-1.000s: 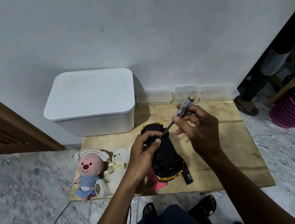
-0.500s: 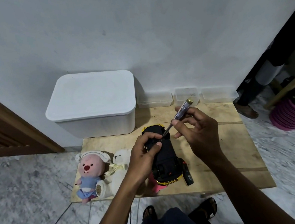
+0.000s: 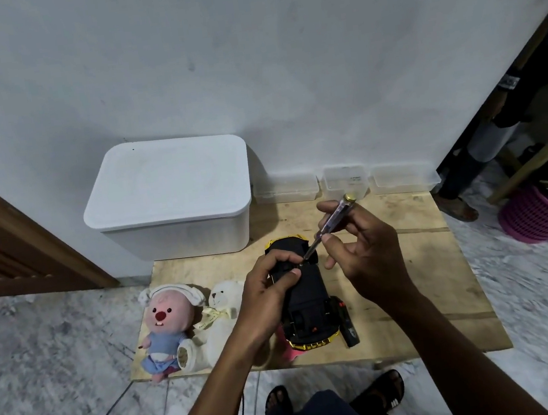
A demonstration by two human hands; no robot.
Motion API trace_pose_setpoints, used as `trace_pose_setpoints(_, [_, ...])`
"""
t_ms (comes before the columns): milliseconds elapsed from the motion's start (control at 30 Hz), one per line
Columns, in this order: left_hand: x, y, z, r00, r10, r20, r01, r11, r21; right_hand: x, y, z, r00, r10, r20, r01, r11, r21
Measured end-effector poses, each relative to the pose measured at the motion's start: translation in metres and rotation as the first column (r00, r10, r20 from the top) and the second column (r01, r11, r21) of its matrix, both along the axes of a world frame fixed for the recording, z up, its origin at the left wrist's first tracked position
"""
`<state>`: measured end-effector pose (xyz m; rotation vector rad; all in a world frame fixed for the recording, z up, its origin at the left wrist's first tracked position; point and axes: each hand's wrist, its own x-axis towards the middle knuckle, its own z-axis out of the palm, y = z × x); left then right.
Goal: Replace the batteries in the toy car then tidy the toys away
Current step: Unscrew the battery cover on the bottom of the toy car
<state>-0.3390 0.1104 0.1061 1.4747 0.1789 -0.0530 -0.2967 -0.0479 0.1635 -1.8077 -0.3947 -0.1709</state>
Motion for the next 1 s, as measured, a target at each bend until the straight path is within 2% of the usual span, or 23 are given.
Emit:
trace_pose_setpoints(333, [0.004, 0.005, 0.0, 1.0, 0.019, -0.017, -0.019, 1.0, 0.007, 0.007, 0.005, 0.006, 0.987, 0.14, -0.08, -0.139, 0.99, 0.017])
trace_pose_setpoints(500, [0.006, 0.003, 0.003, 0.999, 0.036, 0.018, -0.036, 0.999, 0.025, 0.009, 0.007, 0.005, 0.989, 0.132, -0.073, -0.131, 0.991, 0.011])
trace_pose_setpoints(667, [0.011, 0.002, 0.01, 0.998, 0.043, 0.034, -0.044, 0.999, 0.025, 0.009, 0.009, 0.005, 0.998, 0.042, 0.045, -0.038, 0.995, -0.089])
trace_pose_setpoints(767, [0.011, 0.003, 0.008, 0.999, 0.046, 0.028, -0.047, 0.999, 0.021, 0.011, 0.008, 0.005, 0.999, -0.022, 0.048, 0.023, 1.0, -0.011])
trace_pose_setpoints(900, [0.011, 0.003, 0.006, 0.999, 0.05, 0.02, -0.05, 0.999, 0.015, 0.011, 0.007, 0.005, 0.977, -0.089, 0.191, 0.098, 0.995, -0.037])
trace_pose_setpoints(1000, [0.012, 0.004, 0.004, 0.998, 0.057, 0.019, -0.057, 0.998, 0.018, 0.011, 0.01, 0.006, 0.956, -0.109, 0.272, 0.11, 0.994, 0.01])
